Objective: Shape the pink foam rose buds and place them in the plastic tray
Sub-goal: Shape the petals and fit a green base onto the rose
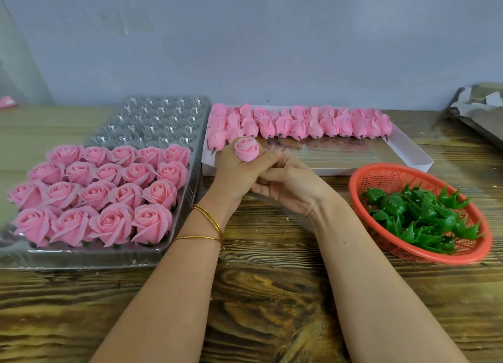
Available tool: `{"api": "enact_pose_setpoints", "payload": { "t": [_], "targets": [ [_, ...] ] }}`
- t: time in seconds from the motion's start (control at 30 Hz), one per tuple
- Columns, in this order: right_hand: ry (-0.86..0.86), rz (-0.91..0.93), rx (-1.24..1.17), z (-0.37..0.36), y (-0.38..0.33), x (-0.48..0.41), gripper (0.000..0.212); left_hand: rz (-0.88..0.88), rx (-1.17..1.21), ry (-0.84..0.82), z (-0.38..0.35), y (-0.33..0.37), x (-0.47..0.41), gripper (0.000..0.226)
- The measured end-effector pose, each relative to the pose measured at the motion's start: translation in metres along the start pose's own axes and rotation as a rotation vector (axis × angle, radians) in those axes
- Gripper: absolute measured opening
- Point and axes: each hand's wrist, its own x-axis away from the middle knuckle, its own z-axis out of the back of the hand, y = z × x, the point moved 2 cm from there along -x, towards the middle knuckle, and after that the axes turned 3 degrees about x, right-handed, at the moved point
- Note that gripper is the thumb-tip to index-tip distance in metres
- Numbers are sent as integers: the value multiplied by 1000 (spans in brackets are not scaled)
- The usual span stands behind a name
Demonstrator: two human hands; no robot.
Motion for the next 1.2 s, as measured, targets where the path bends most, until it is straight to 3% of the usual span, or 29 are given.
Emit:
{"api": "enact_pose_setpoints", "payload": {
  "t": [0.3, 0.4, 0.7, 0.87, 1.0, 1.1, 1.2],
  "targets": [
    [-15, 26, 31, -1, 0, 0, 31, 21, -65, 33, 1, 3, 2, 25],
    [2, 29, 23, 0, 2, -1, 35, -54, -116, 35, 0, 7, 2, 22],
    [69, 66, 64, 0, 4, -4, 44, -118, -259, 169, 2, 9, 1, 58],
    [208, 100, 130, 4, 9, -9, 28, -219, -448, 266, 2, 10, 3, 53],
    [217, 160, 331, 5, 9, -10, 18, -306, -576, 234, -1, 13, 6, 43],
    [249, 190, 421, 4, 8, -8, 24, -324, -700, 174, -6, 9, 7, 38],
    [260, 218, 484, 3, 7, -7, 34, -234, -805, 196, -7, 4, 7, 39]
  ]
}}
